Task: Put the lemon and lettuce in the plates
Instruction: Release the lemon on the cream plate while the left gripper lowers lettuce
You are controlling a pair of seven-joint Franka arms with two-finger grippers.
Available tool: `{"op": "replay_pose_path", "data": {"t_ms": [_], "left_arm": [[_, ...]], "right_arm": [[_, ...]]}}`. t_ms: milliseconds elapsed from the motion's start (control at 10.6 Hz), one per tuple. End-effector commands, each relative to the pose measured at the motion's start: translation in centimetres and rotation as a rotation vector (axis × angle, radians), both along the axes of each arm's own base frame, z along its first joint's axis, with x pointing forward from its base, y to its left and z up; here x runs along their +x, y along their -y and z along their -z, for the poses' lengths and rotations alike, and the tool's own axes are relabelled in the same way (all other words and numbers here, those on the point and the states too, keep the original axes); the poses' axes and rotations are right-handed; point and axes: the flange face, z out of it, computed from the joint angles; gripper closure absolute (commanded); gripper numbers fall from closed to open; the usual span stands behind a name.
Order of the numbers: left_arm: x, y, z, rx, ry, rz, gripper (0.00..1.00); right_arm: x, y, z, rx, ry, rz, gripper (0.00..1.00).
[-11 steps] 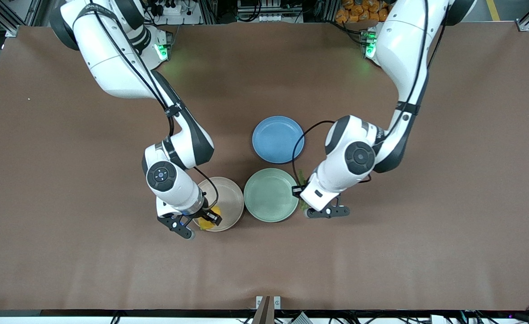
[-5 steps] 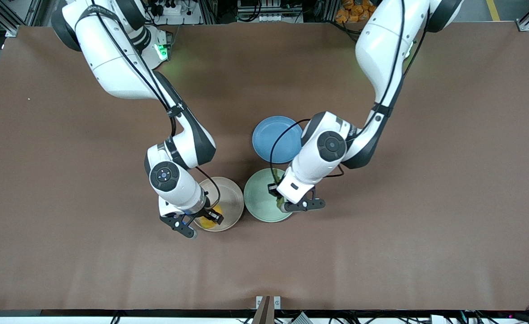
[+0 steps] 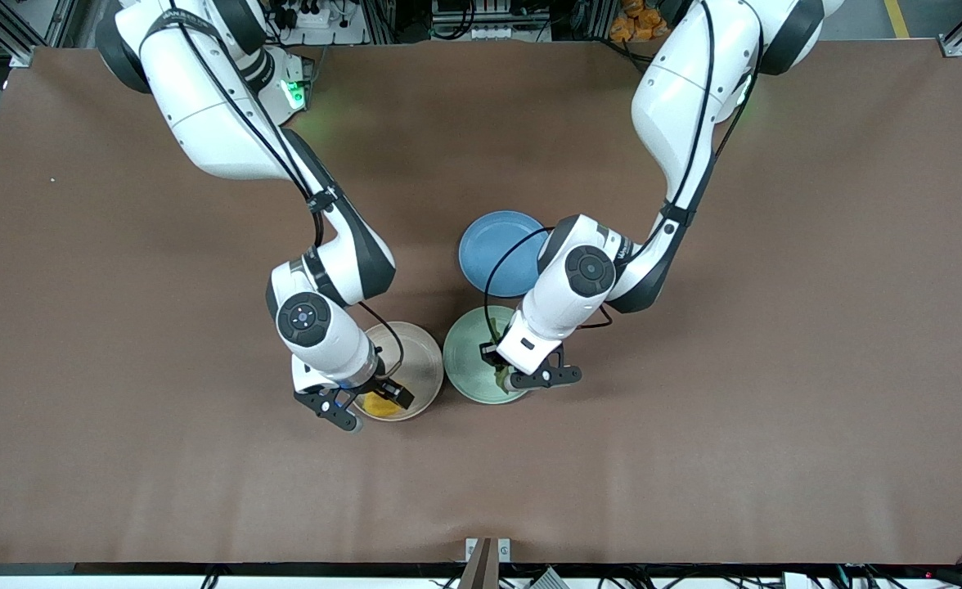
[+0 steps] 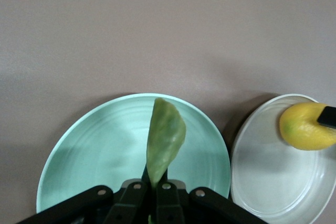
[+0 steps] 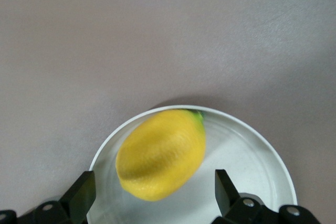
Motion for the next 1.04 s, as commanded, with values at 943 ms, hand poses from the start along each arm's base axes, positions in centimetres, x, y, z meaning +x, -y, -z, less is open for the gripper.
{"op": "replay_pose_path", "data": {"t_ms": [943], "left_arm": [[0.6, -0.5, -0.3, 0.020, -0.022, -0.007, 0.00]], "right_arm": [[2.9, 19.3, -1.4, -0.228, -0.135, -0.331, 0.00]]}}
